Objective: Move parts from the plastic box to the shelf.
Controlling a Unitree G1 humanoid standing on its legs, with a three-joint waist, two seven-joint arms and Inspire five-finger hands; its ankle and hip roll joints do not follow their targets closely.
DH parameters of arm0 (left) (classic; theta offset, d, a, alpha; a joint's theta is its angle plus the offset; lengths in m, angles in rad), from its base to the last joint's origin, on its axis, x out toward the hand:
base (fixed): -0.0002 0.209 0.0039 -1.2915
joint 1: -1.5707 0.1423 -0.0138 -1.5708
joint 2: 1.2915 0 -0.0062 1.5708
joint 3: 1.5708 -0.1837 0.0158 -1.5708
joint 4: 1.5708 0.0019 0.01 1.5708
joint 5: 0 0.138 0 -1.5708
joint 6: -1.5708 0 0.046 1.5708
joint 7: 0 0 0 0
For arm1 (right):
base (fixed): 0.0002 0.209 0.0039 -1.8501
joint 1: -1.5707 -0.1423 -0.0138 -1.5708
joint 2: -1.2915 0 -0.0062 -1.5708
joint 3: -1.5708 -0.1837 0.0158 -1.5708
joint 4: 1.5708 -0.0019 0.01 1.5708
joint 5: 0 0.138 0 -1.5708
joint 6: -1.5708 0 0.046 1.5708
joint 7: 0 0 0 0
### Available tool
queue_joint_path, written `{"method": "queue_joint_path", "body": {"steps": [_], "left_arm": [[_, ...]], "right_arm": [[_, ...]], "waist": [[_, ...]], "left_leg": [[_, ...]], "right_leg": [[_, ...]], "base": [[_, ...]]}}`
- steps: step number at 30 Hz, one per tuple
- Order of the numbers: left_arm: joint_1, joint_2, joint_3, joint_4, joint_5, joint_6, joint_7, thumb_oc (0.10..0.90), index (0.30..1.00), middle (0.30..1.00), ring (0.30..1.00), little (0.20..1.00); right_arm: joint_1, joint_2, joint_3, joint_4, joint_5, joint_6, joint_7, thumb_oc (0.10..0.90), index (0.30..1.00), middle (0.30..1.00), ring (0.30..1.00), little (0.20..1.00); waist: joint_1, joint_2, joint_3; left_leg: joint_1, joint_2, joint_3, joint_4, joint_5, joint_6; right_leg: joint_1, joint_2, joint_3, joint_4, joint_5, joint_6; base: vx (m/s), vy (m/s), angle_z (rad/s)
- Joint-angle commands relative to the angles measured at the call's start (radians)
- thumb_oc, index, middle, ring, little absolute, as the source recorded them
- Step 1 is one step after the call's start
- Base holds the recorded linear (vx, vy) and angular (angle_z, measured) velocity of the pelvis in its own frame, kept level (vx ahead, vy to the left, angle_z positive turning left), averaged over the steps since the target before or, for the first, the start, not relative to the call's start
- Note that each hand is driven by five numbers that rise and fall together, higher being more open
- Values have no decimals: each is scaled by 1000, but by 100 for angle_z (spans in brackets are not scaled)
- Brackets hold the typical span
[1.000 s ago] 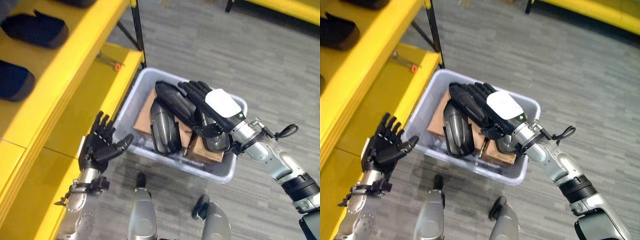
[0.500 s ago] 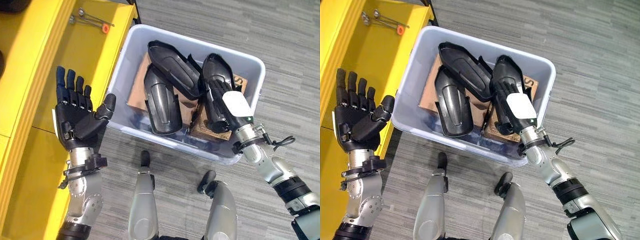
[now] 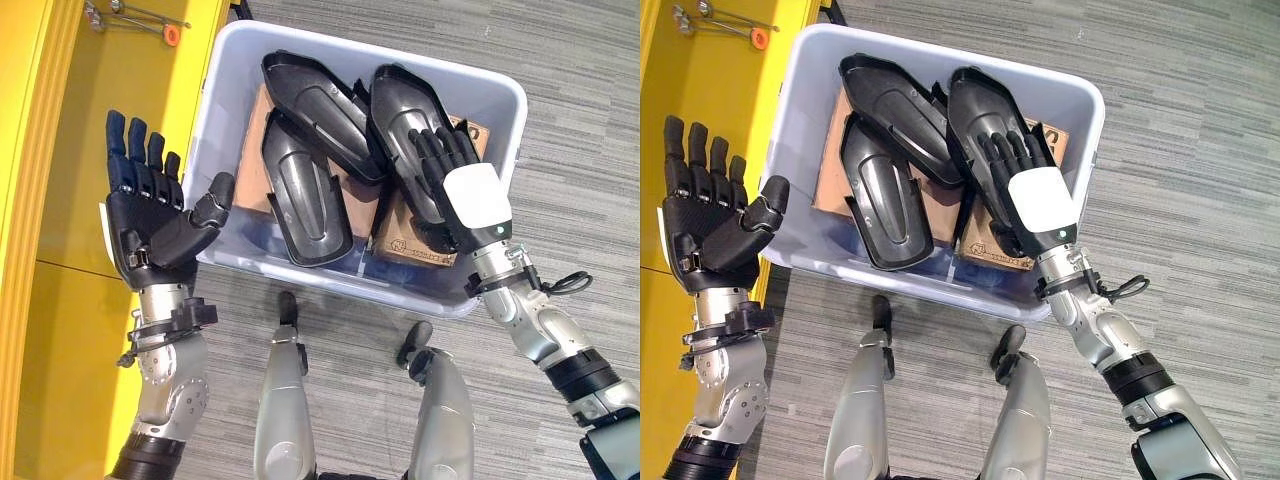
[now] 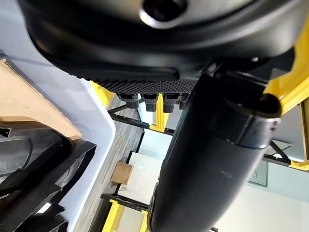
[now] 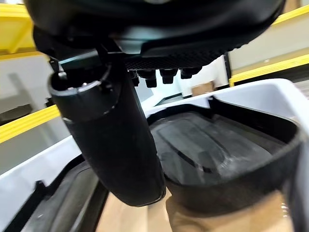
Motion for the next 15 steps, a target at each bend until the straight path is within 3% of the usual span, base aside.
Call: {"method": "queue_joint_path", "body": {"steps": [1, 8, 15], "left_arm": [[-34, -13, 37, -146, 64, -111, -68, 900, 1000, 1000, 1000, 1000], [-45, -5, 30, -129, 43, -125, -88, 900, 1000, 1000, 1000, 1000], [-33, -1, 46, -116, 18, -122, -119, 900, 1000, 1000, 1000, 1000]], "right_arm": [[-129, -61, -49, 1, -4, 1, -57, 900, 1000, 1000, 1000, 1000], [-188, -82, 12, 115, 2, 7, -57, 900, 1000, 1000, 1000, 1000], [-171, -98, 35, 149, 26, 1, -43, 900, 1000, 1000, 1000, 1000]], "waist": [[4, 31, -17], [18, 29, -17], [23, 10, -17]], "left_leg": [[5, -13, -13, 27, -105, 53], [-8, -13, -20, 20, -93, 51], [-28, -2, -24, 12, -81, 46]], "right_leg": [[17, 47, 25, -95, 22, 36], [17, 55, 5, -97, 18, 28], [12, 61, -10, -111, 25, 29]], "base": [[-39, -42, -3], [-2, -4, 0], [-3, -47, -1]]}}
